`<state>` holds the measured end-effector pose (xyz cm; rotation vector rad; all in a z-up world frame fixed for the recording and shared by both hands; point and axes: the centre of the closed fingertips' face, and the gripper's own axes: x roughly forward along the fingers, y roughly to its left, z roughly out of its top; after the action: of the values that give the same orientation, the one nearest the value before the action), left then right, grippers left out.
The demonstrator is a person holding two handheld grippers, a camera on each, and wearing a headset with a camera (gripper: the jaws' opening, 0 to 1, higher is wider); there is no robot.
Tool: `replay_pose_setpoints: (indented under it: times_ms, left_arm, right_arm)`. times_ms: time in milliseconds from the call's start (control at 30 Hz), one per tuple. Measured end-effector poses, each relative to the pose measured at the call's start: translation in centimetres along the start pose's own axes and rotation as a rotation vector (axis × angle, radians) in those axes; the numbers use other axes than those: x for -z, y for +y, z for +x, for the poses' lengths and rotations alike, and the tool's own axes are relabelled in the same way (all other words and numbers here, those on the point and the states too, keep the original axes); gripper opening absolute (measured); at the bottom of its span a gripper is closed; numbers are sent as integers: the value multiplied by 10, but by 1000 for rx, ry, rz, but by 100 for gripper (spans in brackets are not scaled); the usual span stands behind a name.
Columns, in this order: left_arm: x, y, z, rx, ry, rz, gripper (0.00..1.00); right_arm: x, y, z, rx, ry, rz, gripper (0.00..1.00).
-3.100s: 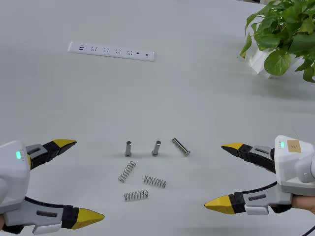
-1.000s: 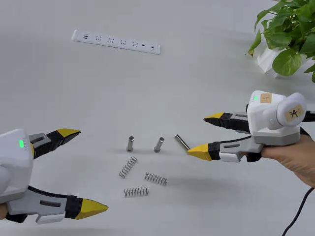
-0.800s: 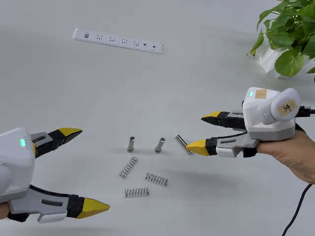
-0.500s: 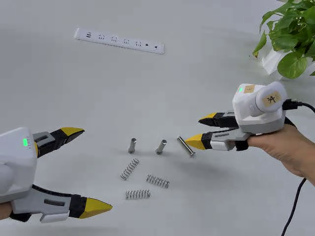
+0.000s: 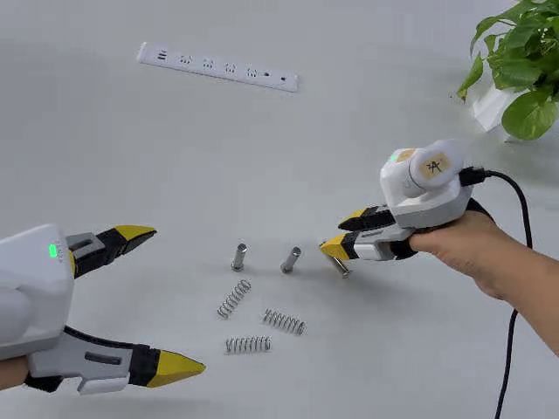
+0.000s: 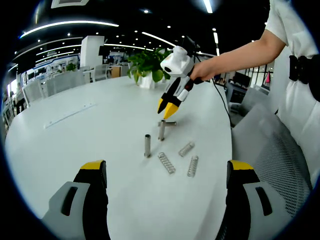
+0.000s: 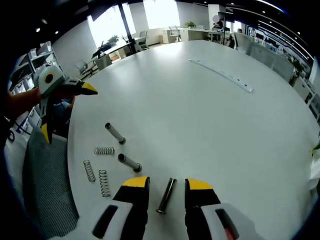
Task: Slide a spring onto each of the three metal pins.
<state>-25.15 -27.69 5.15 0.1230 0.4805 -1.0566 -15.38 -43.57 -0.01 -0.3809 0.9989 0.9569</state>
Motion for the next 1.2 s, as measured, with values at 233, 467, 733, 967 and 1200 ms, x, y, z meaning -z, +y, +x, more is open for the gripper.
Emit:
replay_pose_setpoints:
  times_ms: [233, 467, 733, 967, 1200]
  left_arm:
    - [2, 2, -1, -5, -2, -8, 99]
    - [5, 3, 0, -6, -1, -17, 99]
    - [6, 3, 0, -5, -2, -20, 99]
    - [7, 3, -1, -5, -3, -24, 99]
    - [8, 2, -1, -6, -3, -26, 99]
  right_arm:
    - [9, -17, 19, 11, 47, 18, 19]
    - [13, -14, 22, 15, 79, 42, 17]
    - [17, -17, 27, 25, 107, 48, 12]
    - [20, -17, 30, 34, 124, 53, 8]
    - [21, -17, 33, 42, 128, 56, 6]
